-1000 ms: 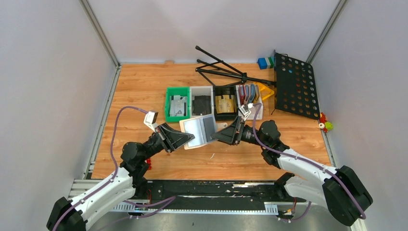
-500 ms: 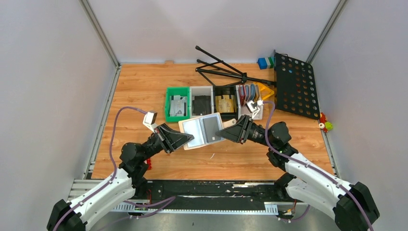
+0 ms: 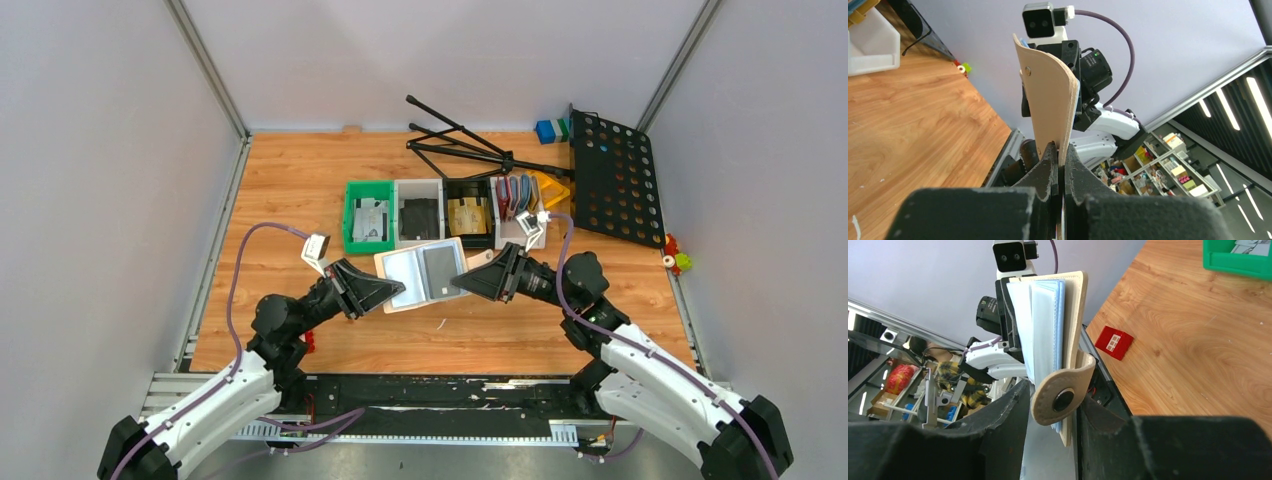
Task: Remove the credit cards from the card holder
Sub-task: Remove the credit card from the card holder.
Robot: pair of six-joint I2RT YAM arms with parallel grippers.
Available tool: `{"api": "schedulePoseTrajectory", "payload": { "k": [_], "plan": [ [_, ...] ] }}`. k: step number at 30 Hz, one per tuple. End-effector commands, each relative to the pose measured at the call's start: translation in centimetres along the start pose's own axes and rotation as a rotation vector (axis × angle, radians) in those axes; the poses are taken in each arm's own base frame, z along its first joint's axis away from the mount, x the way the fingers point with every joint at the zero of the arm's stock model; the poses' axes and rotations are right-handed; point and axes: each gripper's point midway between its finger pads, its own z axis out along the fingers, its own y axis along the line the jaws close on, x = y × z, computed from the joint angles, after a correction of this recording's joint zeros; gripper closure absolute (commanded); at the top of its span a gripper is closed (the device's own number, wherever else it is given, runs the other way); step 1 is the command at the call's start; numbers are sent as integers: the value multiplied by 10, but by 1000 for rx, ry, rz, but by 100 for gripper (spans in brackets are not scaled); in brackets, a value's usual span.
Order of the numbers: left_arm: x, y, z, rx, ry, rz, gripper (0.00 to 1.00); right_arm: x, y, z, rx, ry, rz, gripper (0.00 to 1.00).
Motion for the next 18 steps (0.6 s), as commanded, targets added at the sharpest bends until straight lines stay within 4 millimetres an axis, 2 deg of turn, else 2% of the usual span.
{"api": "schedulePoseTrajectory", "payload": {
  "k": [1, 11, 18],
  "plan": [
    [0, -2, -3, 17, -5, 44, 100, -14, 18, -3, -8, -41, -105, 65],
    [3, 0, -4, 13, 1, 45, 100, -7, 14, -4, 0, -5, -105, 75],
    [4, 4, -6, 0, 2, 48, 100, -5, 14, -6, 17, 12, -123, 78]
  ]
}}
